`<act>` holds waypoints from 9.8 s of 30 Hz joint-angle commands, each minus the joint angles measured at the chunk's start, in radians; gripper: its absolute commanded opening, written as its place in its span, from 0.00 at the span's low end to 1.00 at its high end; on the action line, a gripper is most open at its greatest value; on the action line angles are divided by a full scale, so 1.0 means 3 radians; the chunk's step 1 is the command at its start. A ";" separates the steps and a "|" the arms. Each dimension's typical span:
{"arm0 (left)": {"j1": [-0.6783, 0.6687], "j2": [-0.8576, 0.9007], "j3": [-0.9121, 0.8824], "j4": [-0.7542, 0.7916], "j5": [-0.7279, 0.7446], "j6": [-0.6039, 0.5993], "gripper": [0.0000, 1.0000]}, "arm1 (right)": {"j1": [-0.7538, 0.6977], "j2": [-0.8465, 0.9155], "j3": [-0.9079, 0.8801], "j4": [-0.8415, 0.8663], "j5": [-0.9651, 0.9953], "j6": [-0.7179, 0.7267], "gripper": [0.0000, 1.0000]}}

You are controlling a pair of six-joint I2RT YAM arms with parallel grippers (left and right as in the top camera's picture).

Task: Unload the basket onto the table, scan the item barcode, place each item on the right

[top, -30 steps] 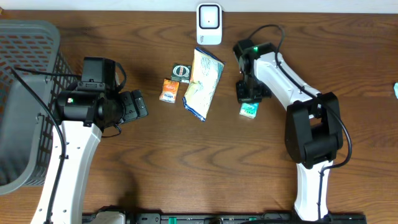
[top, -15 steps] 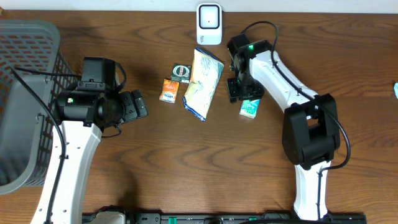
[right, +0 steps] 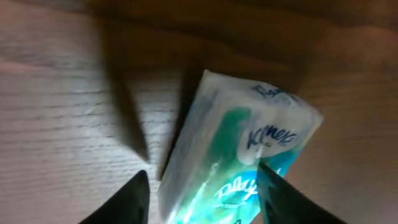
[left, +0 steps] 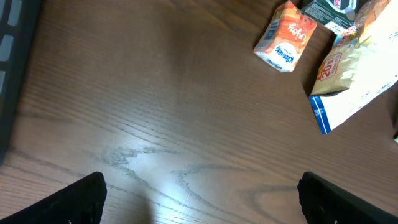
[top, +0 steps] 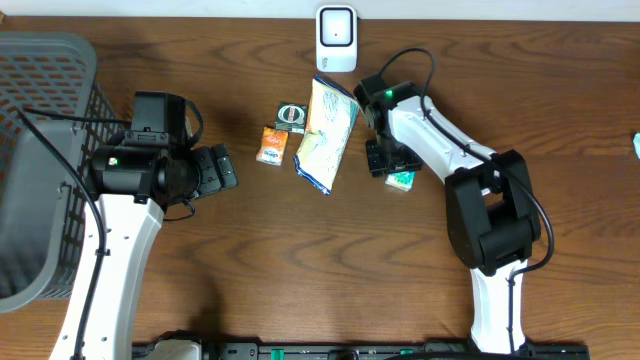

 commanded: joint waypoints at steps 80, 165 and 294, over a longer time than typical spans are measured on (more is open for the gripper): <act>0.0018 0.0000 0.0003 -0.0018 -0.0009 -0.0029 0.98 | -0.0793 0.0029 -0.0075 -0.0022 -0.1882 -0.1343 0.43; 0.0018 0.0000 0.0003 -0.0018 -0.0010 -0.0029 0.98 | -0.1410 0.0028 -0.0210 -0.1741 -0.5451 -0.5165 0.01; 0.0018 0.0000 0.0003 -0.0018 -0.0009 -0.0029 0.98 | -0.0272 -0.0406 0.0116 0.2916 -0.0010 -0.1387 0.11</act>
